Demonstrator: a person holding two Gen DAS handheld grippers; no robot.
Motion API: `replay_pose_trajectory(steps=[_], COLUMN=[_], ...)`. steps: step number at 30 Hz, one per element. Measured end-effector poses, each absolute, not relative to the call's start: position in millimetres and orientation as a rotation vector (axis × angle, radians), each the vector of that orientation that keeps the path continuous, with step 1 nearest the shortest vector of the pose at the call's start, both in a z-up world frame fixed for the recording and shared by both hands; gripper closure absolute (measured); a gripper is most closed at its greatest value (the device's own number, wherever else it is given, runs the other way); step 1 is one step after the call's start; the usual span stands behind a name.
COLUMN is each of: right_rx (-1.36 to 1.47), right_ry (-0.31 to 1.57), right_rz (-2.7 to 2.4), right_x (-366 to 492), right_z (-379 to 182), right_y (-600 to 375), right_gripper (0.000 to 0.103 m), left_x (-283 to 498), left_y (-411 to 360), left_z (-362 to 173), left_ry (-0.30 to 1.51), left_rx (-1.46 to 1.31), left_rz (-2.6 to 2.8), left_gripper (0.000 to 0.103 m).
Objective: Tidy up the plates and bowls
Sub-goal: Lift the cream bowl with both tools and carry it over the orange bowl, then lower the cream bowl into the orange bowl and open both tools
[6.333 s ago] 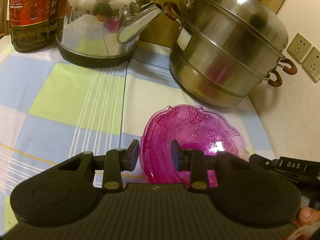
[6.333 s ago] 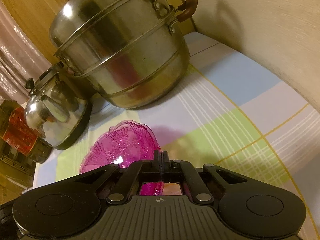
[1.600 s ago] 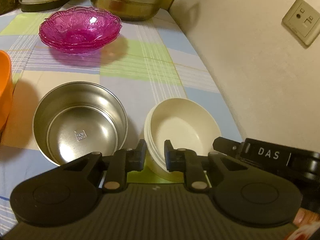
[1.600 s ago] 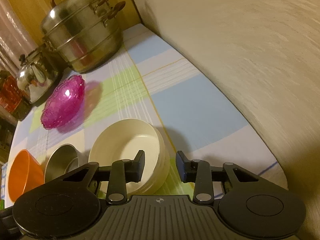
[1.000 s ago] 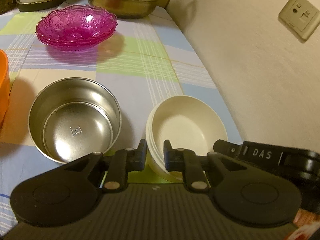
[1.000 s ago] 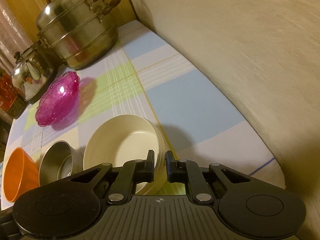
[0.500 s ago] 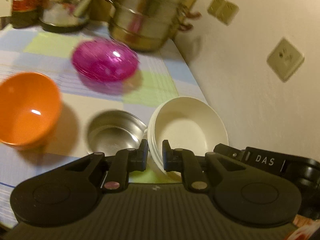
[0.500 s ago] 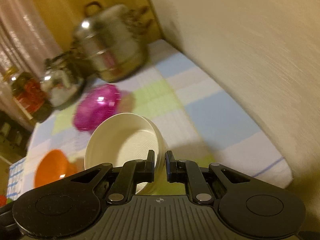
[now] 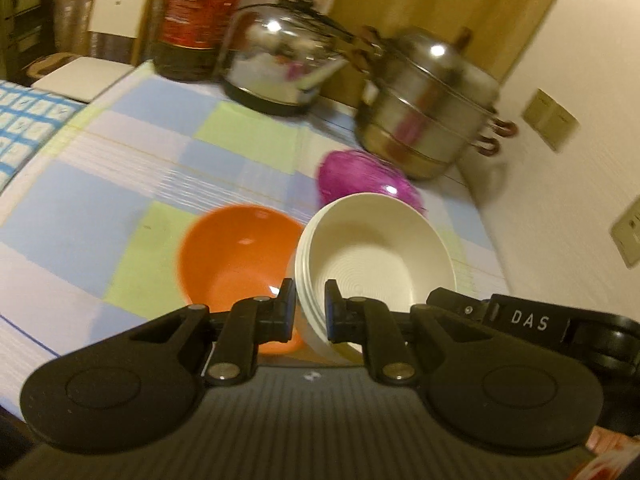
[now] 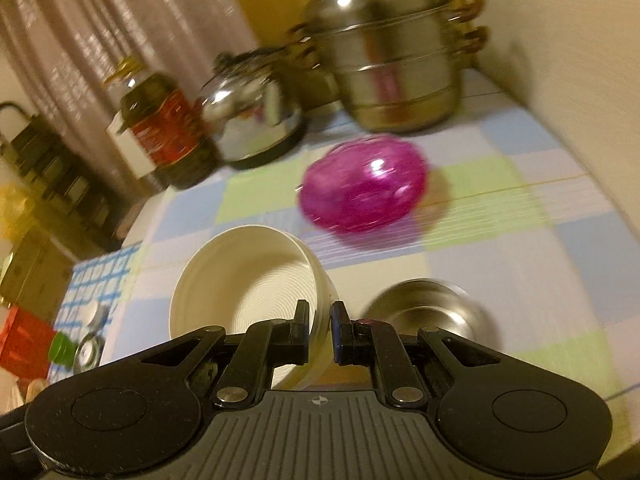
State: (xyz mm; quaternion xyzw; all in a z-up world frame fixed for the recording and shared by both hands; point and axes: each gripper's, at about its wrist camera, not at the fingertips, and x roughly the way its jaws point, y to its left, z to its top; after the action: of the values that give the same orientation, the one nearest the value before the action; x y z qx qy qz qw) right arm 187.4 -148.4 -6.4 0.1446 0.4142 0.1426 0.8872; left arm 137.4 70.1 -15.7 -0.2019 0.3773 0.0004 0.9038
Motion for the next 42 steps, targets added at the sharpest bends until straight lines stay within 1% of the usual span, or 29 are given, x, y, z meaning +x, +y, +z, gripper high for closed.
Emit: replay_pose_trajectory(steps=[5,14,29,42], right_rx=[0.267,0.239,0.174,0.119], right_ry=[0.897,0.935,1.032,1.044], right_rz=[0.332,0.355,0.351,0.340], right_x=[205,226,255,258], right_z=[-20,-38,-70,-78], right_y=[-118,-96,-79,-73], right_gripper=[0.092,0.092,0.092,0.092], left_x=[144,154,182,190], left_y=[96,116,120,116], left_z=[-27,-46,-76,-79], left_ry=[0.796,0.826,0.921,0.948], left_rx=[-0.429,-0.444,-0.420,-0.372], left_rz=[0.038,0.072,0.084,0.081], left_gripper=[0.090,0.090,0.090,0.090])
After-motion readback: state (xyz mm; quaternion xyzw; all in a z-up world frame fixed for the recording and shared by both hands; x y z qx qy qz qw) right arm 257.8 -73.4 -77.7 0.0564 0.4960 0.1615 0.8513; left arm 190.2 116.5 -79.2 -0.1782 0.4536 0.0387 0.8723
